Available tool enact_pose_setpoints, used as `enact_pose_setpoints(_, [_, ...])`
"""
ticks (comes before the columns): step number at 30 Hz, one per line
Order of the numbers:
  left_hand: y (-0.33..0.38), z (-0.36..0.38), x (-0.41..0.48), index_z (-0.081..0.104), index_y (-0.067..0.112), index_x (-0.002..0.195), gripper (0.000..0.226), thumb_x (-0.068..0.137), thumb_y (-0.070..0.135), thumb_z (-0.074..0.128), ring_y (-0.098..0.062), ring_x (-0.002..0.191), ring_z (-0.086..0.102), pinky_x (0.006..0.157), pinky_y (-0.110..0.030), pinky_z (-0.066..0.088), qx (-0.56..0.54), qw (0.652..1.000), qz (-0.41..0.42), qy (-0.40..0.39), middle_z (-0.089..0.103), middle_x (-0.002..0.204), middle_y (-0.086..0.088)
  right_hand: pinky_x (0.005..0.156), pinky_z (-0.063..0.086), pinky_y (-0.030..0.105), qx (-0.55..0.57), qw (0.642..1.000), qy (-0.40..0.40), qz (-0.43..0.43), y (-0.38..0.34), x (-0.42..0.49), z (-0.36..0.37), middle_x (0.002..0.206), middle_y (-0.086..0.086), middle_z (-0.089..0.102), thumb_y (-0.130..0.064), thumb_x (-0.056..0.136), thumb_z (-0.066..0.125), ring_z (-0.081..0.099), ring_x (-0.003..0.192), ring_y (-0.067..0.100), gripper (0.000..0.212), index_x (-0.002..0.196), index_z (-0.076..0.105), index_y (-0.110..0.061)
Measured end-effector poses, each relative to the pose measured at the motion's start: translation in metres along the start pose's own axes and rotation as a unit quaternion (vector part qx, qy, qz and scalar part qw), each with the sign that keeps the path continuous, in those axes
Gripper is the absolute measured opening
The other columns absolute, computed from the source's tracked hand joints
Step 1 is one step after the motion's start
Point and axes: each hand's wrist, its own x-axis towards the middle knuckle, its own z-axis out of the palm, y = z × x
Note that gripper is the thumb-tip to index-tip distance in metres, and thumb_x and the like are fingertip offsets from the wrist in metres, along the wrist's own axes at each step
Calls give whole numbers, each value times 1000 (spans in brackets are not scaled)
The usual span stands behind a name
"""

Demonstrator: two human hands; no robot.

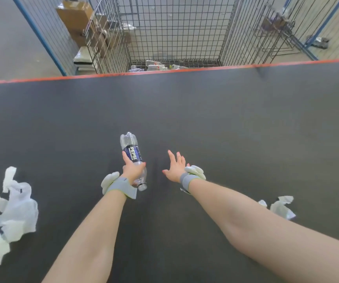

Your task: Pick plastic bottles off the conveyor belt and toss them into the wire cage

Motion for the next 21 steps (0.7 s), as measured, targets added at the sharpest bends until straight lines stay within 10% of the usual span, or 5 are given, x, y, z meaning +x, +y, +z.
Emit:
enact_pose_setpoints(3, [53,9,22,-9,34,151,96,89,29,64,-36,118,54,60,-43,55,-133,990,-41,-35,38,143,-8,119,7,48,35,999,13,14,-4,35,-27,162,7,-7,-36,97,50,-3,150,26,79,154,-5,-32])
enact_pose_setpoints(11, [280,-11,133,8,16,153,75,96,49,46,-36,132,45,102,-51,43,-314,936,53,-153,36,150,-16,119,13,45,196,975,108,5,-56,198,-149,159,13,11,-35,98,50,13,146,32,76,155,1,-26])
enact_pose_setpoints(14, [324,-21,171,-4,18,155,87,93,56,46,-36,145,20,115,-48,29,-261,946,91,-171,8,159,-16,117,19,44,259,952,162,-33,-88,245,-186,156,13,20,-30,98,51,22,143,33,73,155,7,-23])
enact_pose_setpoints(21, [204,-5,157,-10,8,153,87,97,40,49,-31,147,17,119,-39,18,147,989,20,-6,11,159,-15,117,20,46,178,978,103,-37,-96,215,-155,158,11,15,-35,96,51,23,143,33,78,155,1,-26])
